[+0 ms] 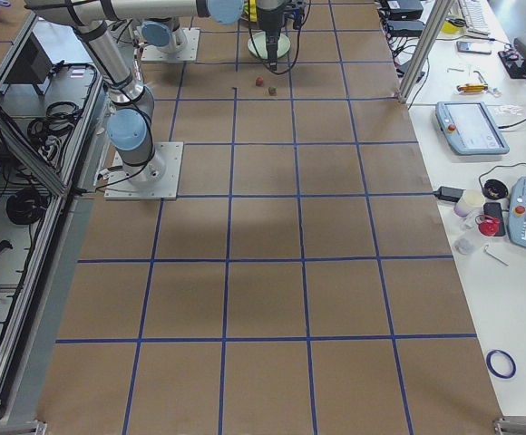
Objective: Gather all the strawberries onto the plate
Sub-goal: 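Lift the strawberry over the plate and open the left gripper, then grasp the next strawberry with the left gripper and carry it over the plate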
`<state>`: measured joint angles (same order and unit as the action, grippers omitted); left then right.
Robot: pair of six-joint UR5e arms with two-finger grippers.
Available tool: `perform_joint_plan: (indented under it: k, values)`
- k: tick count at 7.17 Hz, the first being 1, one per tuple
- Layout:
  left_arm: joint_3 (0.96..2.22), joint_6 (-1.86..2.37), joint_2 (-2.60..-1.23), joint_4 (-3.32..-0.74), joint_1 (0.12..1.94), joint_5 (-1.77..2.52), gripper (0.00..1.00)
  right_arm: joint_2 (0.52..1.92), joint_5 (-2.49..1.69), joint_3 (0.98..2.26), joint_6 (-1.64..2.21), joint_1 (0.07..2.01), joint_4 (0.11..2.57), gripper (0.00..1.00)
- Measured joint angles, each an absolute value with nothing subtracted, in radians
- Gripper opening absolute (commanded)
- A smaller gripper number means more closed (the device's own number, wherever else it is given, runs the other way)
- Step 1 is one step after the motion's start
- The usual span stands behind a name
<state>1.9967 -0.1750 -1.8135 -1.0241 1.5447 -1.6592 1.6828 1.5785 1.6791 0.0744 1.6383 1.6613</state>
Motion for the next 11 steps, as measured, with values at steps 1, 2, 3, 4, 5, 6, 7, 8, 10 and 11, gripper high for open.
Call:
perform_joint_plan:
  k: [1, 2, 3, 4, 5, 6, 7, 8, 10, 11]
  values:
    - [2.019, -0.210, -1.820, -1.026, 1.514, -1.659, 0.98, 1.683, 1.578, 1.679, 0.075, 1.638, 1.662, 1.00]
    - [2.036, -0.223, -1.829, -1.027, 1.501, -1.659, 1.00, 1.683, 1.578, 1.679, 0.075, 1.638, 1.662, 1.00]
    - [2.041, -0.222, -1.829, -1.027, 1.499, -1.657, 1.00, 1.683, 1.578, 1.679, 0.075, 1.638, 1.663, 1.00]
    - [2.040, -0.200, -1.821, -1.023, 1.512, -1.652, 1.00, 1.683, 1.578, 1.679, 0.074, 1.638, 1.663, 1.00]
    - [2.033, -0.139, -1.813, -1.017, 1.554, -1.649, 0.99, 1.683, 1.578, 1.680, 0.073, 1.638, 1.664, 1.00]
    - [2.017, -0.043, -1.817, -1.013, 1.621, -1.645, 0.98, 1.683, 1.578, 1.680, 0.073, 1.638, 1.664, 1.00]
    - [1.997, 0.064, -1.829, -1.011, 1.697, -1.640, 0.94, 1.683, 1.578, 1.680, 0.073, 1.638, 1.664, 1.00]
    - [1.985, 0.157, -1.841, -1.007, 1.762, -1.617, 0.90, 1.683, 1.578, 1.681, 0.073, 1.638, 1.664, 1.00]
    - [1.989, 0.273, -1.868, -0.984, 1.830, -1.562, 0.86, 1.683, 1.579, 1.682, 0.075, 1.638, 1.664, 1.00]
    - [1.996, 0.294, -1.883, -0.969, 1.840, -1.548, 0.77, 1.683, 1.578, 1.682, 0.076, 1.638, 1.664, 1.00]
